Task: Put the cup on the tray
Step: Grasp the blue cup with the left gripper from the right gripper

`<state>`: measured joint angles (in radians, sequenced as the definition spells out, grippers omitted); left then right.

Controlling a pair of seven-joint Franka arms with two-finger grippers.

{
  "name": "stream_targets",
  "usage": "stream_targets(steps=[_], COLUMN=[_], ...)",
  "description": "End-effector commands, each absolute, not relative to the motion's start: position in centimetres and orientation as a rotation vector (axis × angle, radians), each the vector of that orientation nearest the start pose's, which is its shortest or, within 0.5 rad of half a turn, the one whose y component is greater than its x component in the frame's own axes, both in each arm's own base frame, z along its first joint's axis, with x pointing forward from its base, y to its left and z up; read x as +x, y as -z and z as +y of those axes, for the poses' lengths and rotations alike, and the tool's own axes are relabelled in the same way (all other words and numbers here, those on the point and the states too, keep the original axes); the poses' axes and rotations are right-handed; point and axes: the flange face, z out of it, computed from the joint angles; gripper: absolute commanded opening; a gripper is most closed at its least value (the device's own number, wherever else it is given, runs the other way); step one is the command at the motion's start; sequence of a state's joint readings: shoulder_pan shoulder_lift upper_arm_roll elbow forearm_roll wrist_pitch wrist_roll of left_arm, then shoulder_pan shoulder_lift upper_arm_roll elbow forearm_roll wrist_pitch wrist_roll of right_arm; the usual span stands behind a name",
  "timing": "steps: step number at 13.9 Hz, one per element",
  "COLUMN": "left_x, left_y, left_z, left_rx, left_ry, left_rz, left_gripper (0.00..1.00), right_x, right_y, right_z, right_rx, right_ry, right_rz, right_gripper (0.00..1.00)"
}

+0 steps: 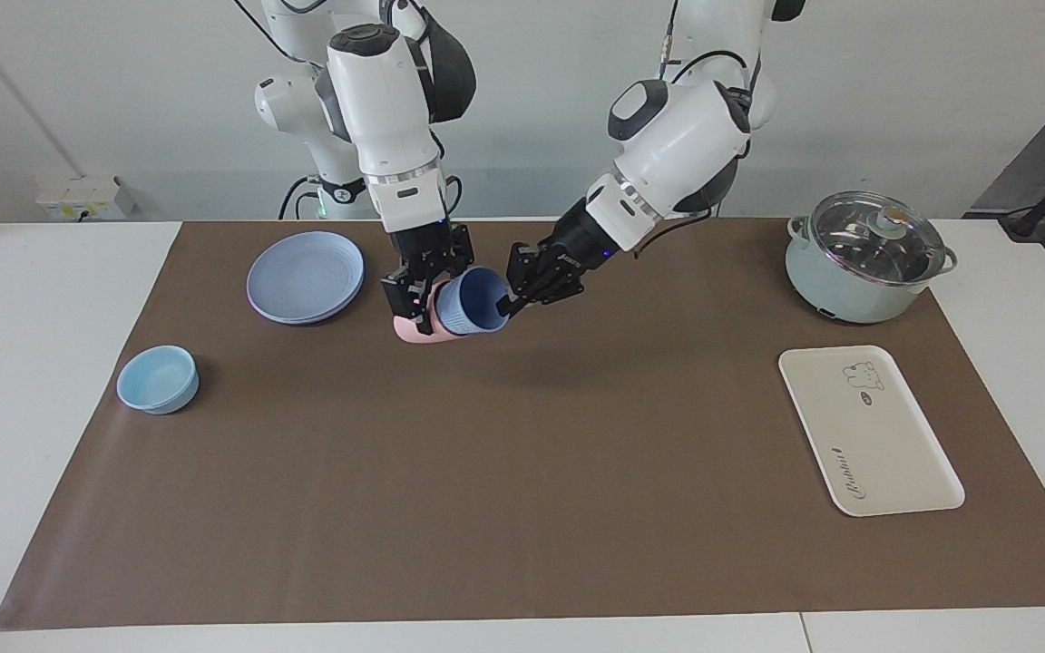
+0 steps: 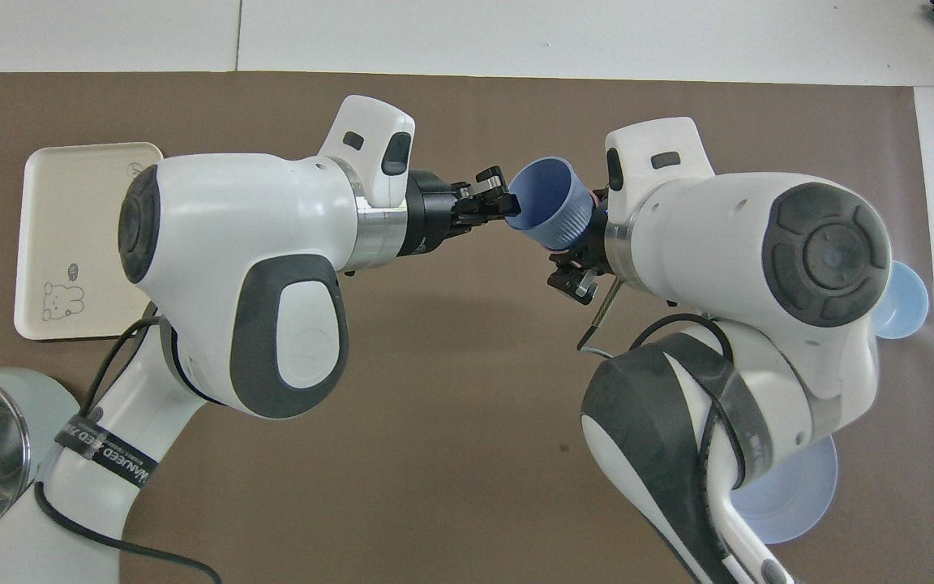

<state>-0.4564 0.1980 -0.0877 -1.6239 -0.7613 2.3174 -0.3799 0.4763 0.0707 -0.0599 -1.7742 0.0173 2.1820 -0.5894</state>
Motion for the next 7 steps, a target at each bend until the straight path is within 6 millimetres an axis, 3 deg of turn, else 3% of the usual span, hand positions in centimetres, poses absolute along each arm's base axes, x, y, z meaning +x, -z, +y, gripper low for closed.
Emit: stream_targets(steps=[1,5,7], left_x=[59.2,62.6,63.7], left_y=[-58.2,-59.9,-59.6], left_z=[-31.0,-19.9,-13.3], left_rx=[2.347,2.399,2.442], left_ry=[-0.151,-0.304,-0.374], left_rz=[0.262,0.279,0.202], left_gripper=[0.00,0.00,0.00], right_x=[56.4,57.0,58.4], right_y=[-54.7,-54.7,-54.5], right_z=[25.1,24.3,21.8], right_rx=[-2.762,-2.769,-2.795], right_ry=[0.529,0.547,0.617], right_rz=[-1.471,-1.423,-1.345], right_gripper=[0.00,0.00,0.00])
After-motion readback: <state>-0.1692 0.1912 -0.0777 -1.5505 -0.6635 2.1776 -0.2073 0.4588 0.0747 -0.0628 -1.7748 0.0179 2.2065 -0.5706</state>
